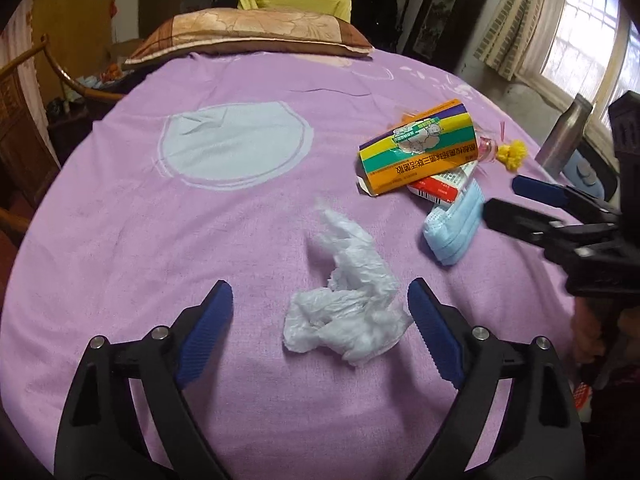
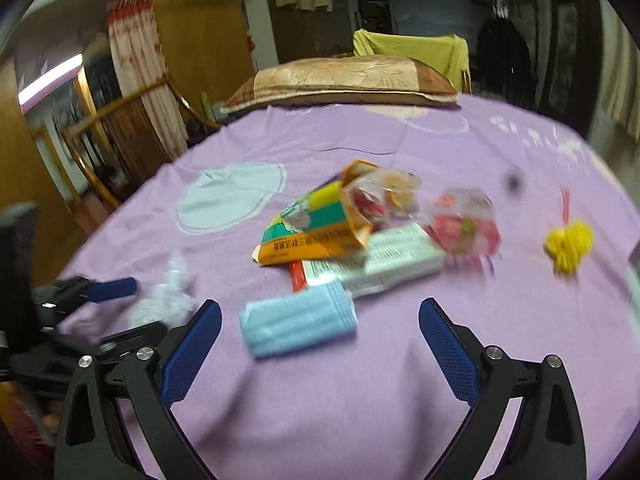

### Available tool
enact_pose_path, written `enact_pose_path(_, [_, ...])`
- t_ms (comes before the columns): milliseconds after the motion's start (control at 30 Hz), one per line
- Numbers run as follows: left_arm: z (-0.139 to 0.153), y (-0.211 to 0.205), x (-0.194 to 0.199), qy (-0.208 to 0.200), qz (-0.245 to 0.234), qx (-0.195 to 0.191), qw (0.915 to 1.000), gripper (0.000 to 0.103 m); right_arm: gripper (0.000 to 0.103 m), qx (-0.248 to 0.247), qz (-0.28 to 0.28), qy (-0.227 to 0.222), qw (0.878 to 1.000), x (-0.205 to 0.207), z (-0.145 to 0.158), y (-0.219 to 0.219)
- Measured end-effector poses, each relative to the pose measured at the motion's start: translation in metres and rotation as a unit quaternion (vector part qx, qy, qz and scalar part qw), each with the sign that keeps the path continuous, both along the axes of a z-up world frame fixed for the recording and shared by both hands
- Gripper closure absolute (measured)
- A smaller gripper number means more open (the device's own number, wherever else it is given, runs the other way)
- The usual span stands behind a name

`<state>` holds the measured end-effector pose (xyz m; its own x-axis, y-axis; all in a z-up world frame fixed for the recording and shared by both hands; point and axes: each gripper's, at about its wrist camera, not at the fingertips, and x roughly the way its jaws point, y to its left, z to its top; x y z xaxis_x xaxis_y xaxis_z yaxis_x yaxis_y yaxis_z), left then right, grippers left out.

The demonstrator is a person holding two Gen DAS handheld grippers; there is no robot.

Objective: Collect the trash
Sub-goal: 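Grasp the white plastic bag with the left tool while the right tool grasps the blue mask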

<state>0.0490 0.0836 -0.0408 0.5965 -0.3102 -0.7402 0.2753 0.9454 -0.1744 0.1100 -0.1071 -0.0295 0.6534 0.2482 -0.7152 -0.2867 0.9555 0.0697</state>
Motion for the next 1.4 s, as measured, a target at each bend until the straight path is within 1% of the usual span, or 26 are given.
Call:
enact_pose_path(67, [-0.003,0.001,0.002,0.015,-0.008,-0.012,0.9998,0.017,0.006,-0.022,-0.004,0.004,1.000,0.006,-0.007,0.008])
enact_pose_path(100, [-0.004,0.001,0.002,0.020,-0.012,-0.017,0.9996,0.016,0.006,-0.031,-0.005,0.012,0.999,0.011,-0.012,0.011])
enact_pose_path(133, [-0.003,0.002,0.001,0.018,-0.015,-0.020,0.9995,0.013,0.007,-0.038,-0.007,0.023,0.999,0.015,-0.015,0.012])
enact_pose_path(167, [-0.004,0.003,0.001,0.019,-0.018,-0.022,0.9994,0.011,0.008,-0.036,-0.012,0.040,0.998,0.021,-0.020,0.009])
enact_pose_path(233, [-0.004,0.002,-0.002,0.018,-0.023,-0.024,0.9993,0.009,0.008,-0.028,-0.026,0.051,0.998,0.021,-0.022,-0.008])
enact_pose_path(300, [-0.006,0.001,-0.006,0.013,-0.027,-0.020,0.9993,0.007,0.008,-0.046,-0.034,0.048,0.997,0.015,-0.023,-0.022])
enact_pose_path(367, [-0.006,-0.003,-0.011,0.002,-0.028,-0.008,0.9996,0.007,0.008,-0.067,-0.060,0.039,0.995,0.000,-0.019,-0.050])
enact_pose_path(433, [-0.005,-0.006,-0.012,-0.002,-0.028,0.001,0.9996,0.007,0.008,-0.095,-0.107,0.021,0.990,-0.016,-0.014,-0.078])
enact_pose_path(467, [-0.006,-0.006,-0.010,0.003,-0.030,0.000,0.9995,0.007,0.008,-0.100,-0.129,0.009,0.987,-0.026,-0.009,-0.094])
enact_pose_path(500, [-0.007,-0.006,-0.009,0.007,-0.029,-0.002,0.9995,0.007,0.008,-0.085,-0.136,0.006,0.987,-0.033,-0.004,-0.106])
enact_pose_path(533, [-0.007,-0.005,-0.008,0.009,-0.028,-0.005,0.9996,0.007,0.008,-0.050,-0.138,0.008,0.989,-0.040,0.000,-0.119])
enact_pose_path(567, [-0.007,-0.004,-0.008,0.010,-0.025,-0.008,0.9996,0.007,0.008,-0.030,-0.136,0.008,0.990,-0.044,0.002,-0.123])
enact_pose_path(633, [-0.007,-0.004,-0.008,0.009,-0.019,-0.002,0.9998,0.007,0.008,0.015,-0.122,0.005,0.992,-0.049,0.003,-0.124])
enact_pose_path(700, [-0.007,-0.006,-0.007,0.009,-0.008,0.013,0.9998,0.007,0.008,0.033,-0.101,0.011,0.994,-0.044,-0.001,-0.114])
enact_pose_path(800, [-0.008,-0.006,-0.007,0.010,0.004,0.022,0.9997,0.007,0.008,0.062,-0.066,0.027,0.996,-0.029,-0.006,-0.090])
enact_pose_path(867, [-0.008,-0.005,-0.006,0.010,0.007,0.023,0.9997,0.007,0.008,0.065,-0.041,0.036,0.996,-0.018,-0.009,-0.072])
enact_pose_path(967, [-0.008,-0.004,-0.006,0.010,0.006,0.021,0.9997,0.007,0.008,0.067,-0.036,0.054,0.996,-0.001,-0.016,-0.057])
enact_pose_path(1033, [-0.008,-0.003,-0.006,0.011,0.004,0.019,0.9998,0.007,0.008,0.091,-0.038,0.073,0.992,0.008,-0.021,-0.058])
enact_pose_path(1100, [-0.008,-0.002,-0.006,0.011,0.003,0.017,0.9998,0.007,0.009,0.126,-0.041,0.096,0.987,0.013,-0.028,-0.063])
enact_pose_path(1133, [-0.008,-0.002,-0.006,0.011,0.003,0.015,0.9998,0.007,0.009,0.132,-0.042,0.099,0.985,0.013,-0.029,-0.062])
enact_pose_path(1167, [-0.008,-0.002,-0.006,0.011,0.004,0.015,0.9998,0.007,0.011,0.139,-0.044,0.100,0.984,0.014,-0.029,-0.064])
enact_pose_path(1233, [-0.008,-0.002,-0.007,0.012,0.005,0.017,0.9998,0.007,0.028,0.137,-0.044,0.098,0.985,0.015,-0.031,-0.062])
enact_pose_path(1267, [-0.008,-0.003,-0.006,0.012,0.006,0.018,0.9998,0.007,0.065,0.128,-0.039,0.096,0.986,0.015,-0.032,-0.061])
enact_pose_path(1300, [-0.008,-0.003,-0.006,0.013,0.008,0.018,0.9997,0.007,0.088,0.126,-0.036,0.098,0.986,0.016,-0.033,-0.061])
enact_pose_path(1367, [-0.008,-0.005,-0.007,0.011,0.010,0.020,0.9997,0.009,0.089,0.145,-0.044,0.083,0.985,0.009,-0.029,-0.069])
enact_pose_path(1400, [-0.007,-0.006,-0.007,0.008,0.009,0.022,0.9997,0.014,0.089,0.140,-0.045,0.068,0.987,0.003,-0.024,-0.070])
